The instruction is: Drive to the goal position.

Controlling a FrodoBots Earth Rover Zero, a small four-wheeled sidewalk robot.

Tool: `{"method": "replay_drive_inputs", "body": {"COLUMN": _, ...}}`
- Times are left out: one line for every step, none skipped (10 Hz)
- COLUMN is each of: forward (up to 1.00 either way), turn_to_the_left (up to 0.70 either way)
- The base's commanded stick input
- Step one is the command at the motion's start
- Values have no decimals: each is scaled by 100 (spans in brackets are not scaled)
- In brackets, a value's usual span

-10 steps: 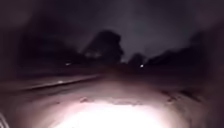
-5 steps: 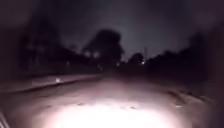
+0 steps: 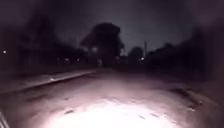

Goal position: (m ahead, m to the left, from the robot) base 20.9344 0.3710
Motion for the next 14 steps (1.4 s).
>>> {"method": "replay_drive_inputs", "body": {"forward": 70, "turn_to_the_left": -35}}
{"method": "replay_drive_inputs", "body": {"forward": 70, "turn_to_the_left": -35}}
{"method": "replay_drive_inputs", "body": {"forward": 70, "turn_to_the_left": -35}}
{"method": "replay_drive_inputs", "body": {"forward": 70, "turn_to_the_left": -33}}
{"method": "replay_drive_inputs", "body": {"forward": 70, "turn_to_the_left": 0}}
{"method": "replay_drive_inputs", "body": {"forward": 70, "turn_to_the_left": 0}}
{"method": "replay_drive_inputs", "body": {"forward": 70, "turn_to_the_left": 0}}
{"method": "replay_drive_inputs", "body": {"forward": 70, "turn_to_the_left": 0}}
{"method": "replay_drive_inputs", "body": {"forward": 70, "turn_to_the_left": 0}}
{"method": "replay_drive_inputs", "body": {"forward": 70, "turn_to_the_left": 0}}
{"method": "replay_drive_inputs", "body": {"forward": 70, "turn_to_the_left": 0}}
{"method": "replay_drive_inputs", "body": {"forward": 70, "turn_to_the_left": 0}}
{"method": "replay_drive_inputs", "body": {"forward": 70, "turn_to_the_left": 0}}
{"method": "replay_drive_inputs", "body": {"forward": 70, "turn_to_the_left": 0}}
